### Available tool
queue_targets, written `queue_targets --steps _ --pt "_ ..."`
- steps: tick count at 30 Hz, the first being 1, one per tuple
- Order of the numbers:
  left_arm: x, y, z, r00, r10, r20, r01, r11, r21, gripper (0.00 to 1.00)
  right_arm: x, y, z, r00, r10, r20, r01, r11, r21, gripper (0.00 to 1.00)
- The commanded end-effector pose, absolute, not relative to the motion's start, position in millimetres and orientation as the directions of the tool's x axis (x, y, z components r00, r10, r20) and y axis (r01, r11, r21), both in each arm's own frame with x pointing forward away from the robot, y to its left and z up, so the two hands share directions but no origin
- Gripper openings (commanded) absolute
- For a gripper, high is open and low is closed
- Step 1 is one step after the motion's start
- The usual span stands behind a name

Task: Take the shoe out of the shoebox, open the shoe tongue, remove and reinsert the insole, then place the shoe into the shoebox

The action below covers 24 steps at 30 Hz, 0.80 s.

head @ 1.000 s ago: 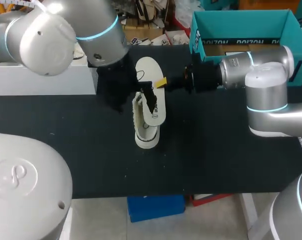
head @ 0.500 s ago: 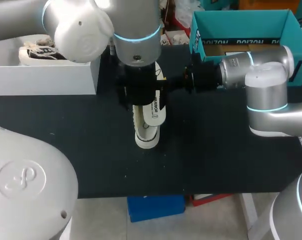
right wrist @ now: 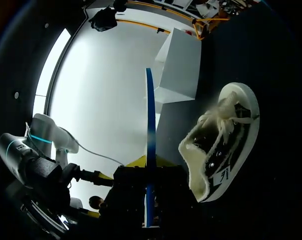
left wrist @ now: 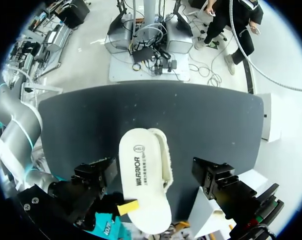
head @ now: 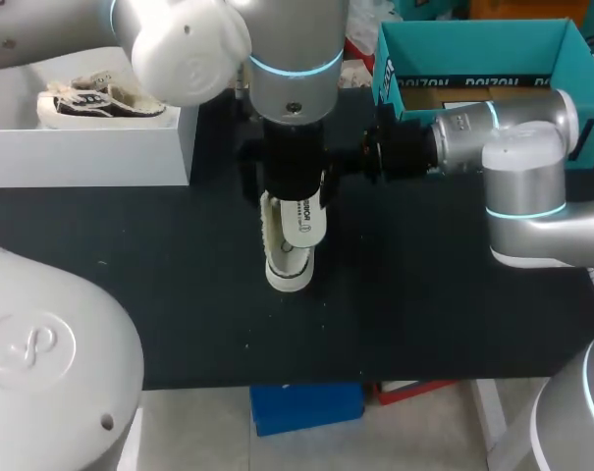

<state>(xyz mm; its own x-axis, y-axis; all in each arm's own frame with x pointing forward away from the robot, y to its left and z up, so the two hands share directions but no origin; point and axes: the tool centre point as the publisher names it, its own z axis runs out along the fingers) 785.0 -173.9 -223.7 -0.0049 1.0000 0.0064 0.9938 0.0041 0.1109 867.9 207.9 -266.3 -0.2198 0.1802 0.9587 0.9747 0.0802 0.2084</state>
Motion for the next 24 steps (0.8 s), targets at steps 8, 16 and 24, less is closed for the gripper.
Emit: queue_targets --steps 8,16,24 --pt "812 -178 -221 0.011 1.0 0.005 0.994 -0.012 0.107 1.0 868 209 -267 -0.22 0.181 0.959 0.975 0.078 0.209 0.0" --pt "856 -178 -213 0.011 1.0 0.01 0.993 -0.012 0.114 1.0 868 209 -267 -0.22 0.181 0.959 0.975 0.078 0.209 0.0" --pt "901 -173 -201 -0.001 1.0 0.013 0.99 -0.001 0.141 1.0 868 209 -267 -0.22 0.181 0.959 0.975 0.078 0.209 0.0"
